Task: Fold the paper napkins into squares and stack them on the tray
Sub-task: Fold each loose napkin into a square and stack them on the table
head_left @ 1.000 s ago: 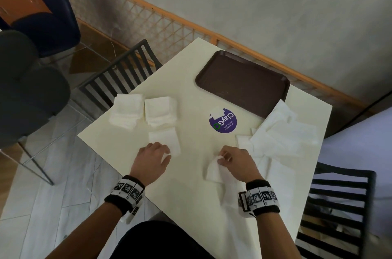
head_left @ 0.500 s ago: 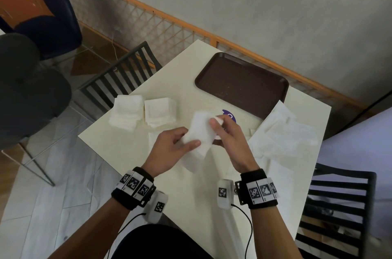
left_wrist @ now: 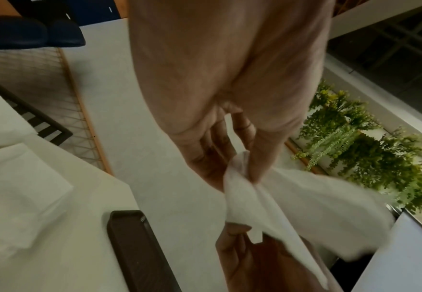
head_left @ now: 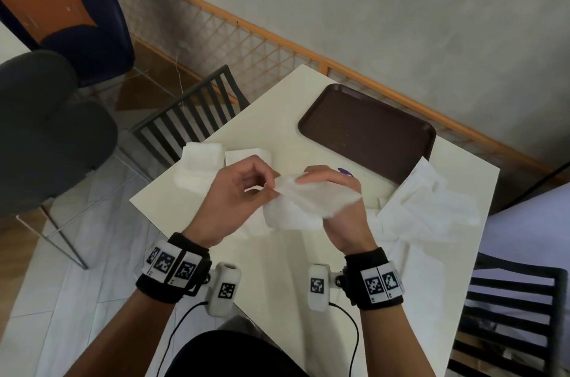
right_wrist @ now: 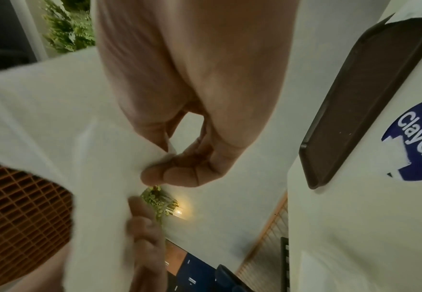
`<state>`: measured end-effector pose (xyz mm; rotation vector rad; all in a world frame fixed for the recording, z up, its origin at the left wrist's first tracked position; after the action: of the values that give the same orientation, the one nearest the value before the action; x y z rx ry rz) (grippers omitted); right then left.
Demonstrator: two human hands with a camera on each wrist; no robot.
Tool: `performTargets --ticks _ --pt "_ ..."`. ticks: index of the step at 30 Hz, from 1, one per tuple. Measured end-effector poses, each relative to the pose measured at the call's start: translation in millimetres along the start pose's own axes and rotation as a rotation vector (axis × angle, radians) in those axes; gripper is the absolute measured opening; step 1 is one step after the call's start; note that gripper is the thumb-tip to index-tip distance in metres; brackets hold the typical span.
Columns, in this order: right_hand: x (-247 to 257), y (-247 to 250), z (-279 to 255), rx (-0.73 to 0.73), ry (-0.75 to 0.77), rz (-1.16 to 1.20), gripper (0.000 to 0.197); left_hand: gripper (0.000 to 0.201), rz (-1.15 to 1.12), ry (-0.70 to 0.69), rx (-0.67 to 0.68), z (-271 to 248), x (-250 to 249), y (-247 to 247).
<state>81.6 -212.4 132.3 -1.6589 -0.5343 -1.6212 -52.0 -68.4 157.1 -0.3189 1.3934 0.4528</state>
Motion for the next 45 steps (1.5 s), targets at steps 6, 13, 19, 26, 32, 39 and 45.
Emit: performTargets --ticks 6,13,19,26,32,39,45 --pt "8.8 -25.4 10.3 0.171 -0.039 -0.156 0.018 0.031 -0.064 0.052 0.051 5.9 3.4 5.2" --pt "-13.3 -37.9 3.1 0.216 -0.351 -0.029 0.013 0.012 -0.482 0.367 -0.024 -4.8 33.8 8.3" --pt "-55.5 -23.0 -7.6 0.041 -0.643 0.08 0.031 0.025 -0.506 0.52 -0.002 -18.3 61.9 3.0" --pt "-60.2 -37.9 -16.4 0.091 -0.469 -0.079 0.029 0.037 -0.512 0.678 0.034 -40.2 83.9 -3.0" --pt "-38.7 -36.5 -6.3 0.005 -0.352 -0.098 0.031 0.02 -0.486 0.45 -0.066 -19.9 55.6 20.1" --pt "26.9 -50.8 2.9 0.084 0.015 -0.196 0.033 0.023 -0.198 0.092 0.077 -0.4 2.3 25.1" --pt "43.1 -35.9 11.0 0.047 0.058 -0.052 0.031 0.018 -0.03 -0.152 0.047 9.1 -39.0 38.2"
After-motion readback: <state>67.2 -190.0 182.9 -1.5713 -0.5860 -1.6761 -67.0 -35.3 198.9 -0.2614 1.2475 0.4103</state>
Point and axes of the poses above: each hand's wrist, its own z-axis towards the middle knuckle, its own y-axis out of the back of the hand, x = y × z, the point moved 8 cm from there along z, towards the middle knuckle, and after that the axes turned 5 degrees about -y, right-handed, at the moved point
